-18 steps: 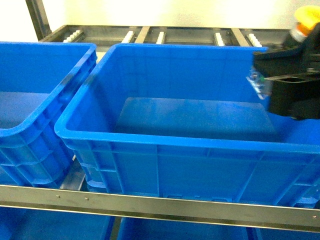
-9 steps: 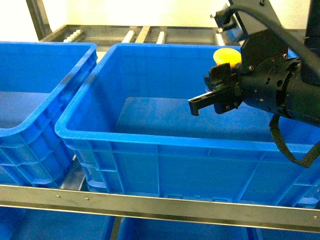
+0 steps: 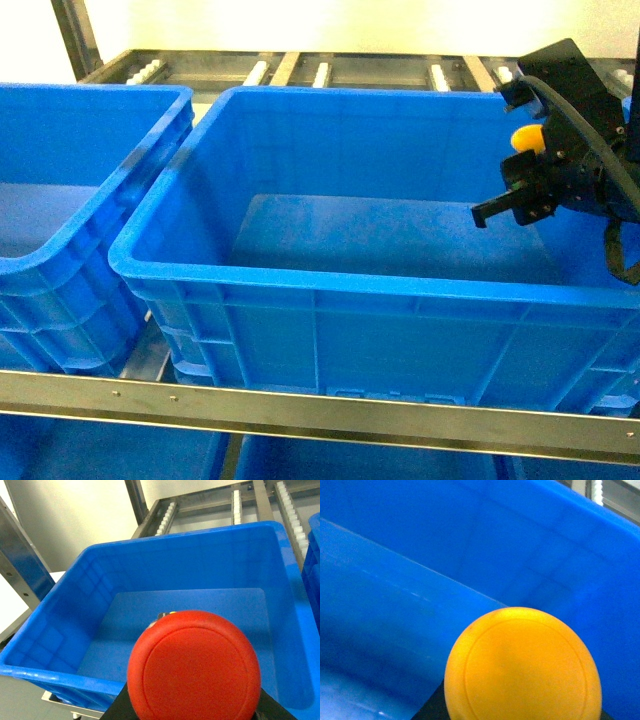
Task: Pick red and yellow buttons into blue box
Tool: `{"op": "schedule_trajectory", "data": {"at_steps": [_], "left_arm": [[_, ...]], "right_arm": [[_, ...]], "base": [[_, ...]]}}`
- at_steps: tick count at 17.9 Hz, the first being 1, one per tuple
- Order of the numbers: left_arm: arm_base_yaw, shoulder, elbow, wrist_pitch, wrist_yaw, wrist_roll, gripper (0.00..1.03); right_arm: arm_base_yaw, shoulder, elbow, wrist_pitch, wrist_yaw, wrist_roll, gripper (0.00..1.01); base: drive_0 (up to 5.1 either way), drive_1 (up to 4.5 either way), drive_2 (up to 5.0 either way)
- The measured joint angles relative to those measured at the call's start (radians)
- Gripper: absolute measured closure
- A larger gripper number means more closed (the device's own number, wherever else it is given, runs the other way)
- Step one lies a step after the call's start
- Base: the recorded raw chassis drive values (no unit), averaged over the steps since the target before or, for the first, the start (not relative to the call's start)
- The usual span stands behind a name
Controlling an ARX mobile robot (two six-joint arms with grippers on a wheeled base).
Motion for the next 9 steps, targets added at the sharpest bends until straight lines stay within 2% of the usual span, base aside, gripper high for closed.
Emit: {"op": "schedule_trajectory", "data": {"at_steps": [3, 5, 8, 9], "left_arm": [[-0.002, 0.0, 0.0, 0.0, 0.004, 0.0, 0.8], [-0.003, 0.0, 0.0, 0.0, 0.003, 0.0, 0.8], [0.0, 0.0, 0.0, 0.0, 0.0, 0.0, 0.8], [-0.001, 0.0, 0.0, 0.001, 0.001, 0.0, 0.8]], "right_arm": [[-0.016, 0.002, 0.003, 0.007, 0.008, -0.011, 0.75], [-0.006, 0.002, 0.003, 0.007, 0.004, -0.019, 0.53], [0.001, 0.002, 0.004, 0.007, 0.002, -0.022, 0.25], [-0.004, 0.002, 0.004, 0.007, 0.002, -0.022, 0.09]], "base": [[0.0, 0.0, 0.0], [0.0, 0.0, 0.0], [0.0, 0.0, 0.0], [0.0, 0.0, 0.0]]}}
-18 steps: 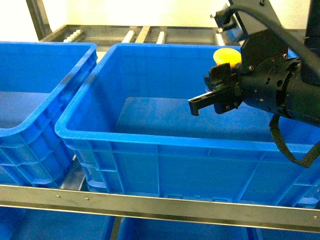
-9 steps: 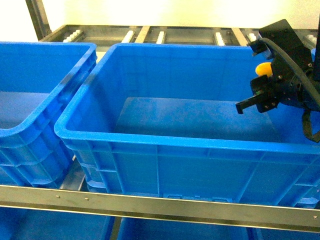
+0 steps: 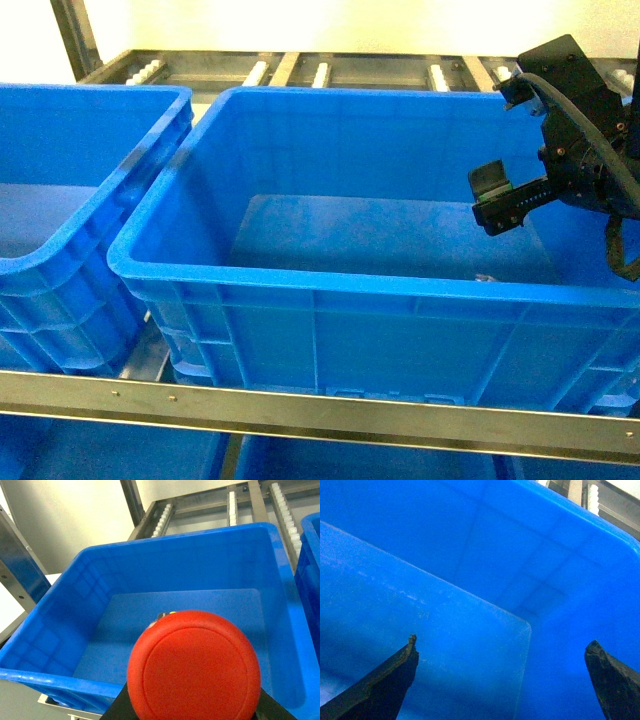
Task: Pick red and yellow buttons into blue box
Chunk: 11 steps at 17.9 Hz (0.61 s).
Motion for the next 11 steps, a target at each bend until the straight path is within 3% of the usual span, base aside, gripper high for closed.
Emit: {"op": "schedule_trajectory", "data": {"at_steps": [1, 4, 5, 6, 8, 11], "left_arm": [[0.0, 0.0, 0.0, -0.001, 0.002, 0.0, 0.8], [0.0, 0.0, 0.0, 0.0, 0.0, 0.0, 0.8], [-0.034, 0.031, 0.008, 0.018, -0.049, 0.0, 0.8], [-0.09, 0.101, 0.053, 0.023, -0.107, -0.005, 0.8], [-0.266, 0.338, 0.209, 0.021, -0.215, -0.031, 0.8], [-0.415, 0.563, 0.338, -0.033, -0.317, -0.055, 0.8]], "right_arm": [[0.0, 0.0, 0.0, 0.0, 0.0, 0.0, 0.01], [0.001, 0.0, 0.0, 0.0, 0.0, 0.0, 0.03], [0.0, 0.0, 0.0, 0.0, 0.0, 0.0, 0.03], [0.0, 0.0, 0.0, 0.0, 0.0, 0.0, 0.03], [0.001, 0.0, 0.0, 0.0, 0.0, 0.0, 0.03], [0.0, 0.0, 0.0, 0.0, 0.0, 0.0, 0.03]], "base": [[0.0, 0.0, 0.0], [0.0, 0.0, 0.0], [0.0, 0.0, 0.0], [0.0, 0.0, 0.0], [0.0, 0.0, 0.0], [0.0, 0.0, 0.0]]}}
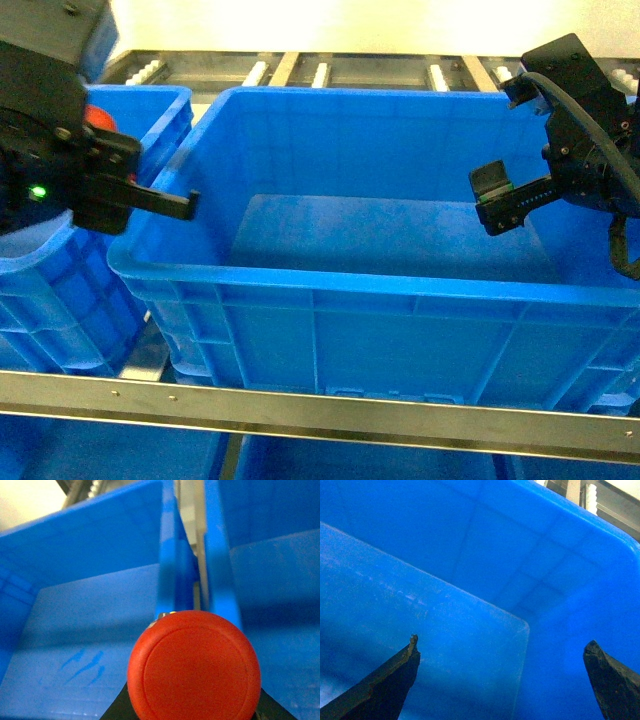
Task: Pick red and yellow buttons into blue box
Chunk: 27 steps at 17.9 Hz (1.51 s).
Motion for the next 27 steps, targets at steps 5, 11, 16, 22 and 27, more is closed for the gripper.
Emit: {"op": "schedule_trajectory", "data": {"at_steps": [5, 11, 16, 22, 27], "left_arm": [[-0.095, 0.071, 0.126, -0.074, -0.058, 0.049, 0.8], [-0.132, 0.15, 0.267, -0.173, -0.024, 0.105, 0.8], [-0.118, 0.295, 0.332, -0.16, -0.046, 0.094, 0.8], [-0.133, 0.309, 0.338, -0.095, -0.069, 0.082, 0.8], [-0.128, 0.309, 0.339, -0.094, -0.077, 0.085, 0.26]], "right_arm": [[0.001, 0.0, 0.0, 0.0, 0.0, 0.0, 0.03], [0.001, 0.0, 0.0, 0.0, 0.0, 0.0, 0.03], [0.001, 0.0, 0.0, 0.0, 0.0, 0.0, 0.03], [0.001, 0.0, 0.0, 0.0, 0.0, 0.0, 0.03], [0.001, 0.0, 0.0, 0.0, 0.0, 0.0, 0.03]], "base": [[0.0, 0.0, 0.0], [0.0, 0.0, 0.0], [0.0, 0.0, 0.0], [0.0, 0.0, 0.0], [0.0, 0.0, 0.0]]}}
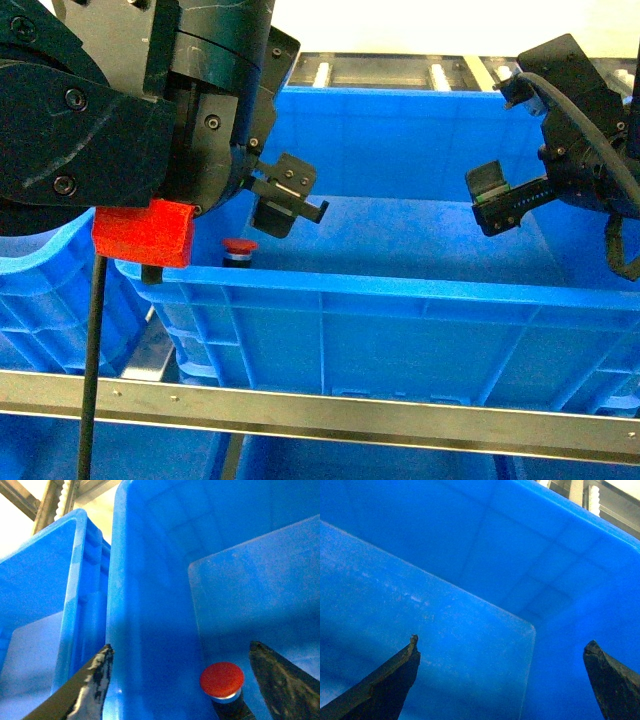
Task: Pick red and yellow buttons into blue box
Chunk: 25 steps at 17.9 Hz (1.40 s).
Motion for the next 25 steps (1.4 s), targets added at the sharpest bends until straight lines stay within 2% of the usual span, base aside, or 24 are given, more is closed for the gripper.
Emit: {"op": "schedule_trajectory", "data": {"at_steps": [1, 7, 10, 22, 23, 24, 25], "left_arm": [[0.0, 0.0, 0.0, 0.0, 0.0, 0.0, 0.19], [-0.001, 0.0, 0.0, 0.0, 0.0, 0.003, 0.03], [-0.001, 0.0, 0.0, 0.0, 0.0, 0.003, 0.06], [0.0, 0.0, 0.0, 0.0, 0.0, 0.003, 0.05], [0.008, 0.016, -0.042, 0.2, 0.056, -0.03, 0.1], [0.074, -0.033, -0.271, 0.563, 0.205, -0.157, 0.32], [0.113, -0.091, -0.385, 0.671, 0.235, -0.19, 0.43]], "right_arm": [[0.0, 0.0, 0.0, 0.0, 0.0, 0.0, 0.03], [0.0, 0.0, 0.0, 0.0, 0.0, 0.0, 0.03], [0.0, 0.0, 0.0, 0.0, 0.0, 0.0, 0.03], [0.0, 0.0, 0.0, 0.0, 0.0, 0.0, 0.03], [-0.003, 0.005, -0.085, 0.294, 0.068, 0.113, 0.18], [-0.034, -0.1, -0.302, 0.482, 0.059, 0.245, 0.4], [-0.056, -0.177, -0.378, 0.489, 0.055, 0.28, 0.51]], "base": [[0.0, 0.0, 0.0], [0.0, 0.0, 0.0], [0.0, 0.0, 0.0], [0.0, 0.0, 0.0], [0.0, 0.0, 0.0], [0.0, 0.0, 0.0], [0.0, 0.0, 0.0]]}}
